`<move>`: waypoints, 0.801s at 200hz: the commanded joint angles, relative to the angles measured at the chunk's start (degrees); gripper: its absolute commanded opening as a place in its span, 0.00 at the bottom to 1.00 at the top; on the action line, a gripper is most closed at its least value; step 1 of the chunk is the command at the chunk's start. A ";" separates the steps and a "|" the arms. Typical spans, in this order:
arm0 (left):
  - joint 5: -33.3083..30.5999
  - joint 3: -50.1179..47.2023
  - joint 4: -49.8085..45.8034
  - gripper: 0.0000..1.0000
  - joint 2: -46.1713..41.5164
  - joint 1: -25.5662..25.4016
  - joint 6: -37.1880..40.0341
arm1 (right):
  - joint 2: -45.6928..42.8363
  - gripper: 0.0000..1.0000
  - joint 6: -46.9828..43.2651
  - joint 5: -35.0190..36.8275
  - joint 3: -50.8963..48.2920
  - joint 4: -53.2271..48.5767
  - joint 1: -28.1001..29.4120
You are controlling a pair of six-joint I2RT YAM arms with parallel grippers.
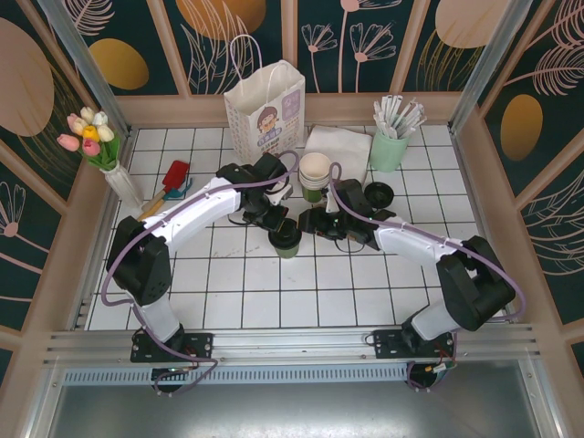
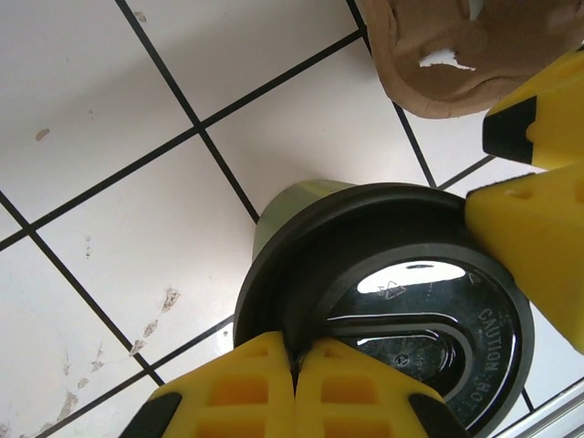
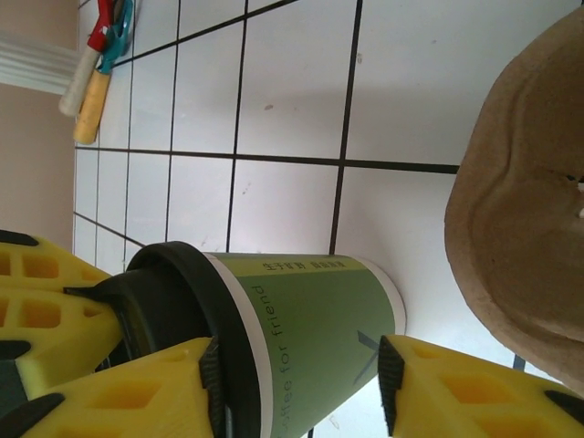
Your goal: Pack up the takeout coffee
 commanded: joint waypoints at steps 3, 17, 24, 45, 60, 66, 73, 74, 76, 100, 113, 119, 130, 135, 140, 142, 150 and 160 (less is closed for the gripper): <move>4.11 -0.60 -2.37 0.00 2.29 -1.89 1.14 | 1.28 0.55 0.69 -3.08 2.41 -2.30 1.01; 3.75 0.66 -4.03 0.00 2.75 -1.89 3.01 | 2.89 0.59 5.75 -6.36 2.42 -0.10 -0.50; 3.84 0.83 -4.29 0.00 2.74 -1.89 3.96 | 3.36 0.62 6.97 -6.64 2.60 1.07 -0.67; 4.19 1.40 -5.21 0.00 3.05 -1.88 5.68 | 4.94 0.67 6.62 -4.33 5.10 -0.06 -0.20; 4.97 1.93 -5.41 0.00 3.31 -1.90 6.58 | 6.45 0.68 6.00 -4.74 6.47 -0.48 -0.04; 5.34 2.08 -5.41 0.00 3.39 -1.90 6.95 | 7.05 0.69 5.88 -4.99 6.84 -0.58 0.05; 5.88 2.24 -5.45 0.00 3.36 -1.85 7.53 | 7.57 0.69 5.66 -5.19 7.27 -0.75 0.25; 5.96 2.28 -5.43 0.00 3.34 -1.88 7.60 | 7.70 0.69 5.66 -5.19 7.35 -0.76 0.32; 6.13 2.34 -5.41 0.00 3.37 -1.90 7.79 | 7.83 0.69 5.62 -5.19 7.49 -0.88 0.38; 6.35 3.36 -5.80 0.00 3.49 -1.86 9.69 | 8.36 0.70 4.46 -4.32 9.09 -3.03 1.10; 5.51 3.98 -6.40 0.00 3.98 -1.90 10.21 | 7.65 0.71 4.19 -3.97 8.80 -3.72 1.17; 5.20 4.17 -6.69 0.00 4.12 -1.83 10.38 | 7.22 0.70 3.99 -3.83 8.38 -3.99 1.10; 4.86 4.30 -6.98 0.00 4.37 -1.90 10.47 | 6.48 0.70 3.66 -3.62 7.31 -4.57 1.10; 4.69 4.36 -6.99 0.00 4.46 -1.91 10.48 | 6.05 0.71 3.55 -3.52 6.76 -4.79 0.98; 4.55 4.36 -7.07 0.00 4.49 -1.88 10.48 | 5.60 0.71 3.46 -3.63 6.20 -4.96 0.94; 4.50 4.39 -7.08 0.00 4.51 -1.90 10.46 | 5.44 0.70 3.44 -3.66 5.95 -4.98 0.93; 4.25 4.43 -7.21 0.00 4.55 -1.87 10.36 | 4.78 0.71 3.43 -3.63 4.98 -5.26 0.78; 3.98 4.60 -7.30 0.00 4.46 -1.89 10.13 | 3.94 0.71 3.33 -3.70 4.23 -5.73 0.66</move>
